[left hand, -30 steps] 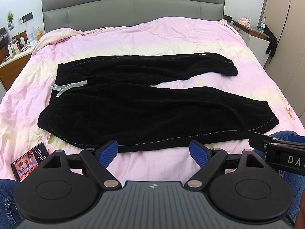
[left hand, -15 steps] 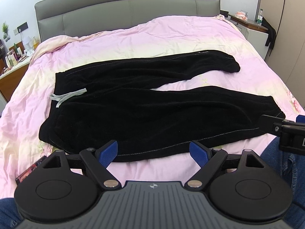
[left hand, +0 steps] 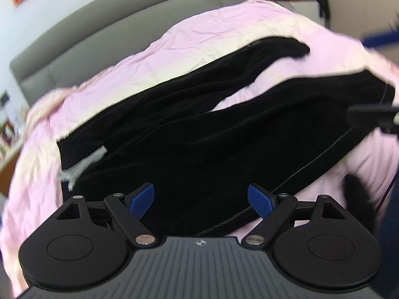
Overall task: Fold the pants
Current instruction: 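Grasp the waistband of the black sweatpants with both tools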
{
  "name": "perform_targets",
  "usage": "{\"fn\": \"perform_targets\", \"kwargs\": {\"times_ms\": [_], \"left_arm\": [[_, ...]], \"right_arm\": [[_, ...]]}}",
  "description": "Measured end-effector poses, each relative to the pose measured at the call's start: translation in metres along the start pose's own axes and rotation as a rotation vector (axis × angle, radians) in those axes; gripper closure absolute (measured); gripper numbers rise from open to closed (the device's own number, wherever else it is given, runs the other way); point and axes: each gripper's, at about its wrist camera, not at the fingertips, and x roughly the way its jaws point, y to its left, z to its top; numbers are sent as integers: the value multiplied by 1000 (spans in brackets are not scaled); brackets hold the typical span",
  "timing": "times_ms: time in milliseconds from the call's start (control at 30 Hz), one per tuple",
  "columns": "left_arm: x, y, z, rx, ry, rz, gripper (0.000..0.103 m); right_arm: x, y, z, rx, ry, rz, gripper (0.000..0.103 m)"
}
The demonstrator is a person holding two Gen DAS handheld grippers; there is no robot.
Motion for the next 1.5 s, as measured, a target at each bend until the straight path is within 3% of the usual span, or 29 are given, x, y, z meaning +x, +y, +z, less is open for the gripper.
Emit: {"fn": "perform_targets", "kwargs": {"times_ms": [100, 233, 300, 400, 533, 833, 933, 1067, 1133, 1200, 1267, 1300, 1367, 1500], "left_arm": [[25, 5, -17, 103, -41, 14, 4], [48, 25, -39, 162, -44, -96, 6], [53, 24, -43, 239, -23, -139, 7], [55, 12, -49, 386, -23, -175, 7], [68, -3, -62, 555, 14, -155, 7], [80, -3, -76, 652, 54, -128, 8], [86, -3, -80, 703, 37, -31, 9], [91, 11, -81, 688, -12, 106, 18], [90, 20, -75, 640, -39, 150, 27], [86, 31, -61, 533, -73, 142, 45], [80, 45, -44, 413, -105, 114, 53], [76, 51, -39, 372, -124, 110, 56], [65, 70, -35, 322, -151, 114, 58], [58, 70, -37, 289, -144, 90, 59]], "right_arm": [[25, 19, -5, -237, -14, 66, 5], [58, 47, -25, -625, -20, 112, 5], [75, 56, -33, -750, 10, 147, 5], [93, 59, -36, -797, 15, 222, 5], [114, 70, -48, -870, 14, 272, 7], [136, 78, -68, -827, 85, 317, 26], [141, 80, -68, -840, 110, 298, 28], [145, 71, -72, -911, 122, 193, 30], [150, 60, -74, -911, 153, 167, 35], [155, 48, -77, -904, 199, 150, 44], [161, 40, -77, -906, 246, 129, 71], [163, 34, -77, -909, 260, 123, 75], [165, 25, -76, -909, 275, 122, 77], [172, 0, -89, -941, 305, 89, 77]]}}
